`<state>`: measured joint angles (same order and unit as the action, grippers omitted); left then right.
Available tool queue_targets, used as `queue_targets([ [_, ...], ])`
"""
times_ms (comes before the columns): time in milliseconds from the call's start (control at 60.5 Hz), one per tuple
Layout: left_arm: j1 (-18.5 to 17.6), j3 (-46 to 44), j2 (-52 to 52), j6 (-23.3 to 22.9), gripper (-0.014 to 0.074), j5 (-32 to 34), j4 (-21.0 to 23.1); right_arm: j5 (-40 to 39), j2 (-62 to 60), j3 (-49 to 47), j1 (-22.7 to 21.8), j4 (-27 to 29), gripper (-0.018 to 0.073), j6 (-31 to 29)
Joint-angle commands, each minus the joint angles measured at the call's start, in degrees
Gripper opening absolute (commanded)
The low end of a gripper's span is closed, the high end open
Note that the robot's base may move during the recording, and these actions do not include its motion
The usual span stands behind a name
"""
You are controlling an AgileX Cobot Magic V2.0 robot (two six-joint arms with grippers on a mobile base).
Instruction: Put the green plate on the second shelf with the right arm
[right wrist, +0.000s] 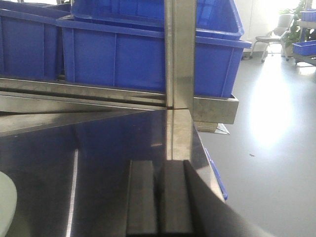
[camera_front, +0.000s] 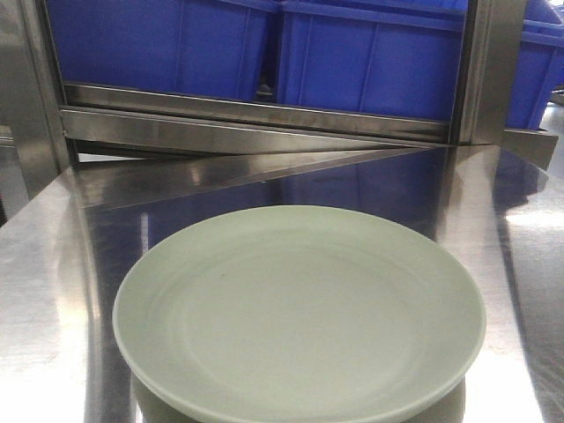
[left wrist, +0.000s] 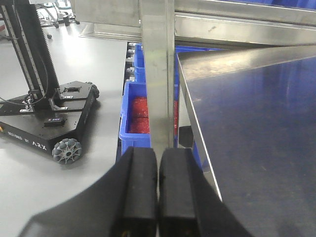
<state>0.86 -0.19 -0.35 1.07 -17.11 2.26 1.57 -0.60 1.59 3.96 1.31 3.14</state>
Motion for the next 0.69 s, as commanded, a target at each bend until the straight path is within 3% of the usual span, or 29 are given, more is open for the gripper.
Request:
queue_targets([
  [0, -0.1, 2.3, -1.2, 0.1, 0.0124, 4.6, 0.1, -5.1, -1.0, -0.4, -0.1, -0.6, 0.0055, 0.1],
  [678, -0.1, 2.3, -1.2, 0.1, 0.0124, 4.6, 0.1, -5.1, -1.0, -0.4, 0.0, -0.6, 0.0055, 0.1],
])
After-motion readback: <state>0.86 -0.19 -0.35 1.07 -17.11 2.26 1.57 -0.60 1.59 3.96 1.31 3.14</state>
